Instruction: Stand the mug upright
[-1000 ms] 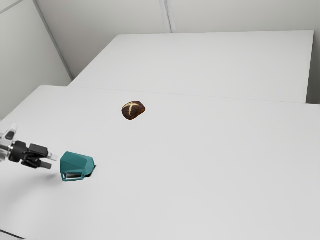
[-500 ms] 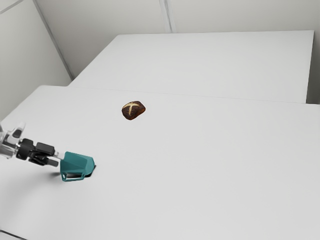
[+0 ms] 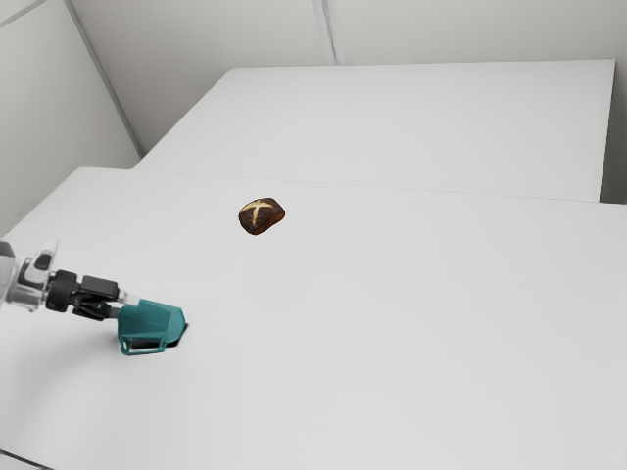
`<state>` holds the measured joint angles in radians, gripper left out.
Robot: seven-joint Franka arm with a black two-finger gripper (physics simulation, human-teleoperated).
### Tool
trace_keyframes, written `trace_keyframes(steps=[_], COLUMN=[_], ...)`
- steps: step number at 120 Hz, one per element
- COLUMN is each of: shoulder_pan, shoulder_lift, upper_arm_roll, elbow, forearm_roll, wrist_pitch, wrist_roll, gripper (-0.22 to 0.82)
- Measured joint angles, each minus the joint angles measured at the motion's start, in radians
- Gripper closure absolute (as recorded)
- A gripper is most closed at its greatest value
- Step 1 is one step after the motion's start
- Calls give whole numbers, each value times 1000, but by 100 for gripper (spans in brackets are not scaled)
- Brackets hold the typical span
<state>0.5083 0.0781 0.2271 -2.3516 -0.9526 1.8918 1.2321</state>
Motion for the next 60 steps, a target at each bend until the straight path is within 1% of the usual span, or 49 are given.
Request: trace_keyframes(steps=[52, 60], shoulder_pan=[-35, -38], shoulder_lift=[32, 33], upper_arm_roll=[0, 0], elbow=[0, 0], forearm_roll=[-24, -26], wrist_pitch=[-10, -10], wrist_roll=[42, 47], gripper=[2, 3])
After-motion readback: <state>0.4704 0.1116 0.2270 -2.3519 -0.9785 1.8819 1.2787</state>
